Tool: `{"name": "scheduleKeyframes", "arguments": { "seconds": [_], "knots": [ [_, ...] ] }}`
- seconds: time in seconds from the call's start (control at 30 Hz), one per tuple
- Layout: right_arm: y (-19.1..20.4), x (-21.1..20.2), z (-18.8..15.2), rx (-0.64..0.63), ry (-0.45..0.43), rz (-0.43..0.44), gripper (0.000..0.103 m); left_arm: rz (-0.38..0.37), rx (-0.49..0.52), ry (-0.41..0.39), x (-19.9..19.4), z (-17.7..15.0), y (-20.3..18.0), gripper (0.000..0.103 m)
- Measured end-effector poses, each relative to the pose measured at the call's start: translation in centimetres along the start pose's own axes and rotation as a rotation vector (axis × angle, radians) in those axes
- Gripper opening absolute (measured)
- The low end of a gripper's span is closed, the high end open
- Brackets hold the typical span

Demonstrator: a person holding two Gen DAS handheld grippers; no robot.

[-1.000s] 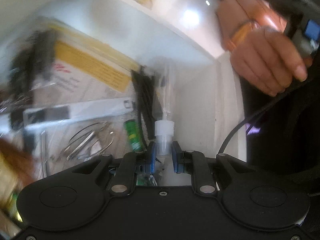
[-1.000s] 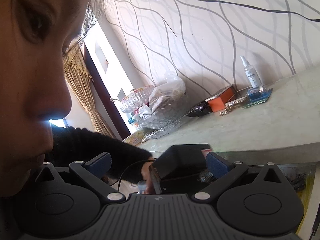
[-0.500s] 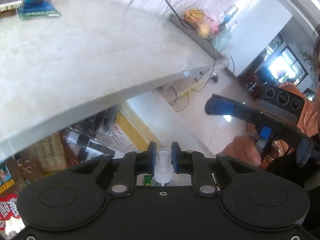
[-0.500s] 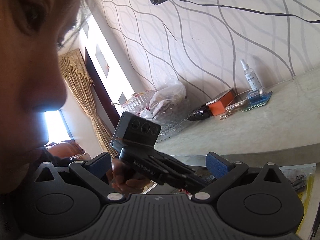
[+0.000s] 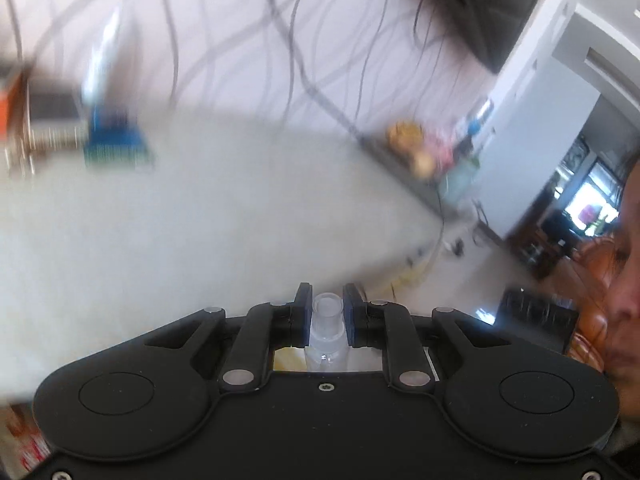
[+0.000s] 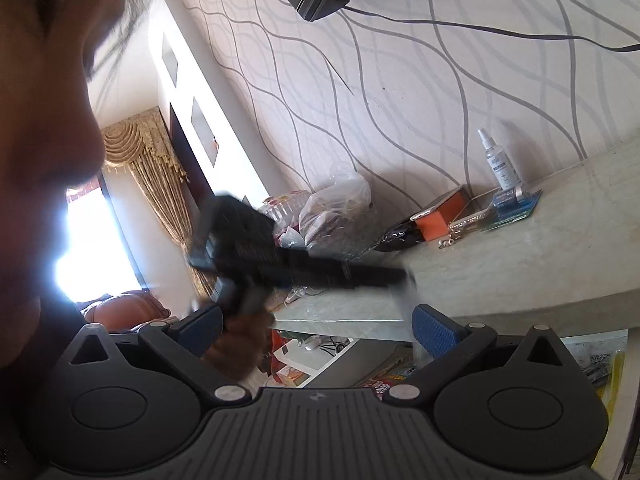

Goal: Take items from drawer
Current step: 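Lift the second spray bottle onto the countertop with the left gripper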

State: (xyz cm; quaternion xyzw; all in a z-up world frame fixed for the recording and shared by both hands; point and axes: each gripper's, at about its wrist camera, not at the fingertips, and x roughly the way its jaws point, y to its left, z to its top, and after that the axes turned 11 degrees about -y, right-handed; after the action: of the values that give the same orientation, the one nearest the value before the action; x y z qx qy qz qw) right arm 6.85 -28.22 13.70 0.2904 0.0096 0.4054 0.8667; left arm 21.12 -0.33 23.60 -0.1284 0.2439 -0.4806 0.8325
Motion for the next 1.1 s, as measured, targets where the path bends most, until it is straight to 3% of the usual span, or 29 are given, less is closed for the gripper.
{"name": "scheduleKeyframes", "arguments": {
  "seconds": [0.27, 0.53, 0.83, 1.1],
  "knots": [
    [0.1, 0.1, -0.1, -0.014, -0.003, -0.002, 0.103, 0.268, 0.09, -0.122, 4.9, 8.9, -0.3, 0.016],
    [0.4, 0.1, -0.2, -0.034, 0.005, 0.003, 0.103, 0.484, 0.154, -0.125, 13.8, 15.4, 4.0, 0.016],
    [0.8, 0.0, -0.3, -0.056, 0.012, 0.005, 0.103, 0.689, 0.26, -0.095, 21.3, 17.8, 6.3, 0.016],
    [0.8, -0.2, -0.3, -0.045, 0.004, 0.013, 0.103, 0.787, 0.293, -0.097, 22.8, 17.9, 7.7, 0.016]
  ]
}}
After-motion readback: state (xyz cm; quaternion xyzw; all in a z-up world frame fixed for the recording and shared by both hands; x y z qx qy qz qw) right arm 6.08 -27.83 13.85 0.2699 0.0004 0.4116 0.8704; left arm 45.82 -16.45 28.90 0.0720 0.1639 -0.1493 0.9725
